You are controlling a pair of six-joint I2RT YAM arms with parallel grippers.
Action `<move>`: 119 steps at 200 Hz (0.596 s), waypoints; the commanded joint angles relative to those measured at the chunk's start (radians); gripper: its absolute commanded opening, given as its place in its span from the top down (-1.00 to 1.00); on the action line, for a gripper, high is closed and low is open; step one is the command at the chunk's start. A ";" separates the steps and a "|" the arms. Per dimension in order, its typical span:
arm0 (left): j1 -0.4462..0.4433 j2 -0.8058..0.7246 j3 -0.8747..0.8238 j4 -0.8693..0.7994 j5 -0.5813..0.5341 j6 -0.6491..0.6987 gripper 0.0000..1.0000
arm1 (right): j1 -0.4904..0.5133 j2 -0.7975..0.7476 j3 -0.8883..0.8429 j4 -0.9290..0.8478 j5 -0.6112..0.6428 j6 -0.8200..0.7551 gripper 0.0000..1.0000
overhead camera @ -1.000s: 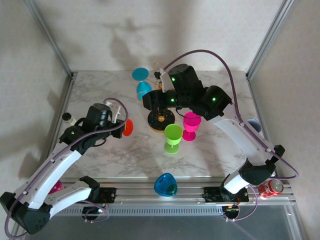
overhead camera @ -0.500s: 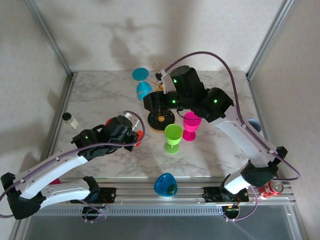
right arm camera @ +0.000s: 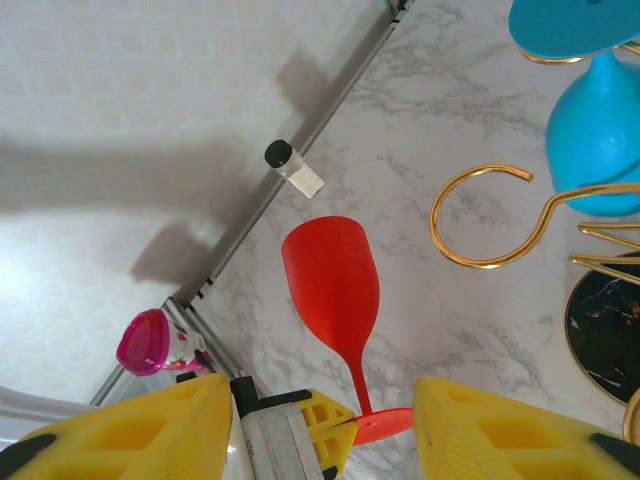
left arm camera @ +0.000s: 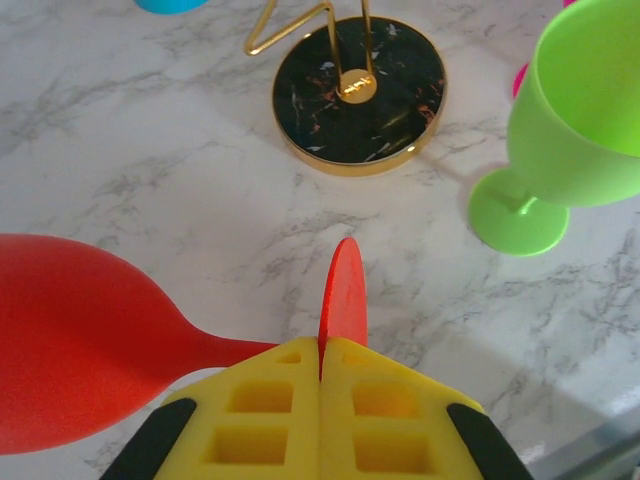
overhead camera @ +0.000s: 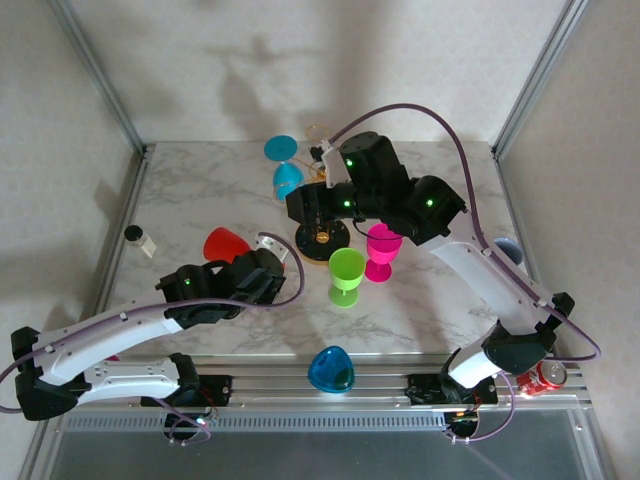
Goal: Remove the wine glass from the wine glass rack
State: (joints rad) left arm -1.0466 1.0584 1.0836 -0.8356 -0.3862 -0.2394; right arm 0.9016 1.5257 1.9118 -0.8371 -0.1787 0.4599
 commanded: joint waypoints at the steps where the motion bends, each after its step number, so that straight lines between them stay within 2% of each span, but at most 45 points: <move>1: -0.007 -0.016 0.022 -0.002 -0.075 0.051 1.00 | 0.008 -0.005 0.010 0.029 -0.006 -0.001 -0.02; 27: -0.008 -0.005 0.011 0.022 -0.090 0.115 1.00 | 0.008 -0.007 0.022 0.029 -0.005 -0.002 -0.03; 64: -0.008 0.016 -0.023 0.035 -0.179 0.211 1.00 | 0.008 -0.006 0.026 0.031 -0.010 0.000 -0.04; 119: -0.010 0.049 -0.081 0.062 -0.272 0.281 1.00 | 0.009 0.008 0.028 0.044 -0.018 -0.001 -0.03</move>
State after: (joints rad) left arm -1.0466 1.1007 1.0325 -0.7853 -0.5671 -0.0170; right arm 0.9016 1.5257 1.9118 -0.8253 -0.1814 0.4599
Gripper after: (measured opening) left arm 0.060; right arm 0.516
